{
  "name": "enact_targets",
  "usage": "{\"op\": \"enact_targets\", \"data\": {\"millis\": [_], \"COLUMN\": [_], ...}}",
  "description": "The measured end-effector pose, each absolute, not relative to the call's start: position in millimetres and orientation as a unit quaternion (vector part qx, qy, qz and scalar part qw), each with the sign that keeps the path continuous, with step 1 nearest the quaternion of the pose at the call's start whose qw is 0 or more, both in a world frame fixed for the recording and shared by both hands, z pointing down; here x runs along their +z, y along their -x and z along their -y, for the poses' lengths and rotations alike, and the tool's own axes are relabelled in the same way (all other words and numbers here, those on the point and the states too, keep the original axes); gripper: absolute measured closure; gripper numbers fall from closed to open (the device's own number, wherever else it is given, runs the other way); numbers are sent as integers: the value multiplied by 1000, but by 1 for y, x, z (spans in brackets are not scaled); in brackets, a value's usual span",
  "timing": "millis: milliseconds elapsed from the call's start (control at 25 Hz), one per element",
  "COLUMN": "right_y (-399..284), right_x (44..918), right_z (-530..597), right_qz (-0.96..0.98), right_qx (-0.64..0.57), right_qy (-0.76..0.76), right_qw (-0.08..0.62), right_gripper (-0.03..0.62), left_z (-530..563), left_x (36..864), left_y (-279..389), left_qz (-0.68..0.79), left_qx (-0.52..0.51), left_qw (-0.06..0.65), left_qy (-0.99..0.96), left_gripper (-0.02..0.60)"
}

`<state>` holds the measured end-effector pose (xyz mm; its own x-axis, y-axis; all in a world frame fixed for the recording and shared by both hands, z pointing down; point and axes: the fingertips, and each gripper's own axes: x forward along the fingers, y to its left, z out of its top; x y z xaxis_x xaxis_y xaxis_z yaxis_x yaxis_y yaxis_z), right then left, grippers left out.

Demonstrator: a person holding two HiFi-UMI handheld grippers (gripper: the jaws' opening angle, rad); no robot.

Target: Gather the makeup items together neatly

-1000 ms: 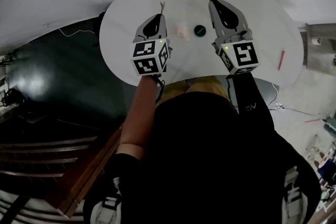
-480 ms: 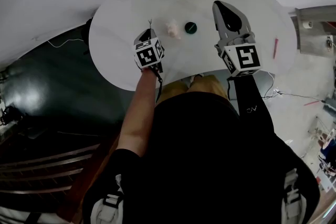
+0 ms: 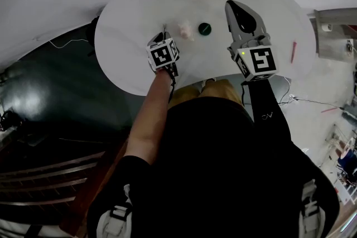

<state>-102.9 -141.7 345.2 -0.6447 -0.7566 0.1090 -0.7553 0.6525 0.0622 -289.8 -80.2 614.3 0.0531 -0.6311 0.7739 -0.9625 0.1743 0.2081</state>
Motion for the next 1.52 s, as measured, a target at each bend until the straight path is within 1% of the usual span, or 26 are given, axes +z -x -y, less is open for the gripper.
{"op": "enact_targets", "data": {"millis": [40,80,280,400,560,840,960,1040,1240,1520], "right_y": [105,106,109,113,120,140,149,154,157,102], "right_x": [345,345,344,342,337,325,318,316,313,312], "right_z": [142,143,144,143,142,135,127,122,113,122], "right_qz": [907,908,909,910,912,917,919,919,918,902], "right_qx": [-6,-7,-7,-8,-11,-26,-34,-40,-44,-54], "right_qy": [-416,-415,-413,-411,-407,-396,-392,-391,-394,-427], "right_qw": [63,64,61,57,52,41,33,31,34,38], "right_gripper": [588,588,588,589,588,588,588,589,588,588], "left_z": [80,79,80,83,94,104,95,91,92,110], "left_x": [617,618,612,599,552,418,348,317,310,306], "left_y": [288,286,286,291,311,356,354,346,323,259], "left_qz": [651,647,644,649,665,702,698,683,657,613], "left_qx": [209,209,210,208,197,138,90,64,60,53], "left_qw": [403,406,391,365,272,102,16,-18,-27,-15], "left_qy": [-609,-611,-623,-635,-667,-691,-710,-727,-751,-788], "left_gripper": [451,442,442,442,442,442,442,442,443,443]}}
